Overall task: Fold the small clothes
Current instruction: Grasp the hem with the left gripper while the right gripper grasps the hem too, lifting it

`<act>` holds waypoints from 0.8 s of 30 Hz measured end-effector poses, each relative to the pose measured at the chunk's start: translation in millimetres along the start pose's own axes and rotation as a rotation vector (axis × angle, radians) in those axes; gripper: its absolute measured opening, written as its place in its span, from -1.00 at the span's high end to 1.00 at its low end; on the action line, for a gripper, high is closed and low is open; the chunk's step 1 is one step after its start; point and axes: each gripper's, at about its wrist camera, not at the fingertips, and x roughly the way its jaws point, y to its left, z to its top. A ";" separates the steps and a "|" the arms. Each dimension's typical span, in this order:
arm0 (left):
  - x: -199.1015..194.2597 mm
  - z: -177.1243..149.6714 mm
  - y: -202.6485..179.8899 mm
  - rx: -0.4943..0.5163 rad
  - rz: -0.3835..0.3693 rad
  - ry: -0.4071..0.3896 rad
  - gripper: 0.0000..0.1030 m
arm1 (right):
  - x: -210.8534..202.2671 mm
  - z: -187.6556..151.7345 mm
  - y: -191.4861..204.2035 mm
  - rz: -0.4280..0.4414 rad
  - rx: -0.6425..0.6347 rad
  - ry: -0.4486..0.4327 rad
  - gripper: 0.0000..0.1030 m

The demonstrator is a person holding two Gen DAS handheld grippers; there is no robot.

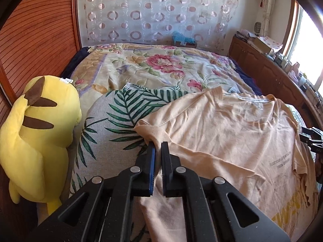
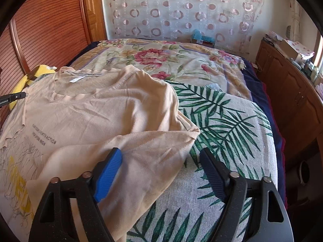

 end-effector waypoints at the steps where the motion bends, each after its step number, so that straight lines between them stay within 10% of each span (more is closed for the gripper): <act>1: -3.7 -1.1 -3.8 0.005 -0.008 -0.008 0.88 | -2.2 -0.1 2.4 0.021 -0.017 -0.010 0.02; 4: -17.3 -0.6 -11.7 0.017 -0.024 -0.043 0.88 | -5.3 2.7 9.2 0.064 -0.048 0.013 0.86; 24: -178.6 -73.6 -14.7 0.055 -0.115 -0.287 0.88 | -156.6 -44.5 32.7 0.045 -0.019 -0.267 0.86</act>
